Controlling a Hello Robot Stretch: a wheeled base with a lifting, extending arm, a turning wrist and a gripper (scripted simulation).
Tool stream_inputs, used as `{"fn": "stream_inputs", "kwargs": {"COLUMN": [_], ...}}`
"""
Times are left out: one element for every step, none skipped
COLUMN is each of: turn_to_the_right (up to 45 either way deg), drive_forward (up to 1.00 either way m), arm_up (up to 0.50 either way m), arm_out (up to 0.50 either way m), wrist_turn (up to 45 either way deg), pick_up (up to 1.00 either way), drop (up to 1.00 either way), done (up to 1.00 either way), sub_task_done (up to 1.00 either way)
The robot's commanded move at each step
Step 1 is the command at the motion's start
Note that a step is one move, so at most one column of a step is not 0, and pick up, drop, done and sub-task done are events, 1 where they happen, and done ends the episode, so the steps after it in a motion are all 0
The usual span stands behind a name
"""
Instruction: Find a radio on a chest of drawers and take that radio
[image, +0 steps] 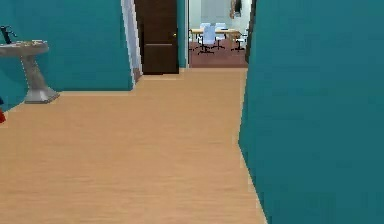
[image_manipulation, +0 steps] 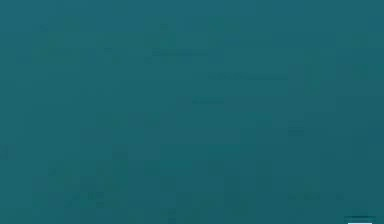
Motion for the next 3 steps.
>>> {"fn": "stream_inputs", "kwargs": {"turn_to_the_right": [0.0,0.0,-3.0], "drive_forward": [1.00,1.00,0.00], "arm_up": [0.00,0.00,0.00], "arm_out": [0.00,0.00,0.00], "wrist_turn": [0.0,0.0,0.0], "pick_up": [0.00,0.00,0.00], "drop": [0.00,0.00,0.00], "done": [0.00,0.00,0.00], "sub_task_done": [0.00,0.00,0.00]}}
